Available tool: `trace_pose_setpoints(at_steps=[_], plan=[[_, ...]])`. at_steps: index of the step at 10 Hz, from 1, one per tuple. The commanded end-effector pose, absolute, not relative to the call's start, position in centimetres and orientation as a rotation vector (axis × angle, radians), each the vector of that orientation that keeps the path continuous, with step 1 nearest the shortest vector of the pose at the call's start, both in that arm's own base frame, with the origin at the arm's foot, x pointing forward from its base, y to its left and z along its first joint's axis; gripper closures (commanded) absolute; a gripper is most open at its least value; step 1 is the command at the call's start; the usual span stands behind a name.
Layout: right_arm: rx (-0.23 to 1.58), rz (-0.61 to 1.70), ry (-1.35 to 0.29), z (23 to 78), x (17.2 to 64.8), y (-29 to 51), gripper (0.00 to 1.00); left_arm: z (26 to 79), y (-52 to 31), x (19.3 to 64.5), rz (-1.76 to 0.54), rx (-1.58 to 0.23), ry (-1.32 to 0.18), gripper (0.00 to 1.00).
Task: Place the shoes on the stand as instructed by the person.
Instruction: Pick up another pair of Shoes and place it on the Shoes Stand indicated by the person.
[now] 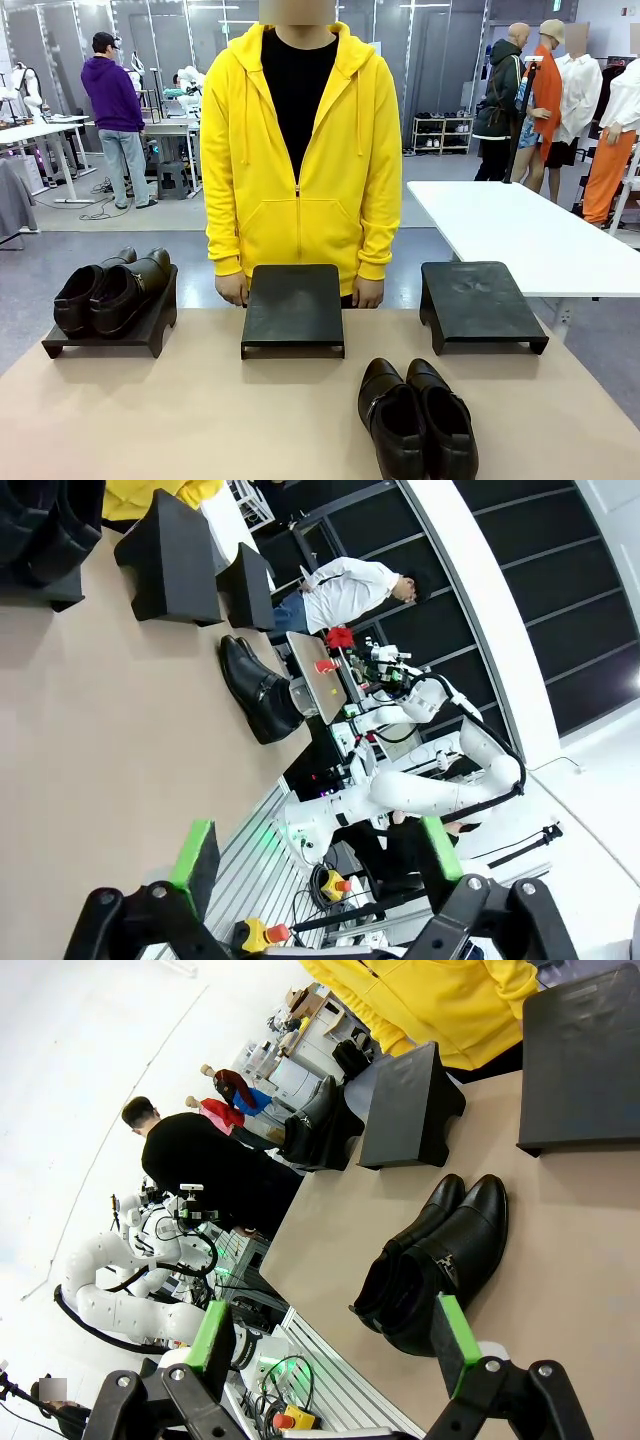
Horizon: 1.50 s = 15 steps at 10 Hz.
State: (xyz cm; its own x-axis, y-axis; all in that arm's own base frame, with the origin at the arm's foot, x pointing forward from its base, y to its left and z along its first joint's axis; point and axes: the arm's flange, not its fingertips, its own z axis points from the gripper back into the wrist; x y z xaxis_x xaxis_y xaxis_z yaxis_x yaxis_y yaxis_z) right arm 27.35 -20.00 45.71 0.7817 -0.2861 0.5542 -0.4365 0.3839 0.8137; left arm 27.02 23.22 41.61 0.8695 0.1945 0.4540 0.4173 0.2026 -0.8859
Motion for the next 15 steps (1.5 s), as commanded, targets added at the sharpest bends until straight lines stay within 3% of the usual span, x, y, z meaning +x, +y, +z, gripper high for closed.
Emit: trace_pose_setpoints(at_steps=[1, 15], plan=[[1.208, 0.114, -0.724, 45.82, 27.31, -20.01, 0.00, 42.06, 23.00, 26.44, -0.179, -1.375, -0.529, 0.00], [1.208, 0.114, -0.724, 45.82, 27.31, -20.01, 0.00, 42.06, 23.00, 26.44, -0.179, -1.375, -0.529, 0.00]])
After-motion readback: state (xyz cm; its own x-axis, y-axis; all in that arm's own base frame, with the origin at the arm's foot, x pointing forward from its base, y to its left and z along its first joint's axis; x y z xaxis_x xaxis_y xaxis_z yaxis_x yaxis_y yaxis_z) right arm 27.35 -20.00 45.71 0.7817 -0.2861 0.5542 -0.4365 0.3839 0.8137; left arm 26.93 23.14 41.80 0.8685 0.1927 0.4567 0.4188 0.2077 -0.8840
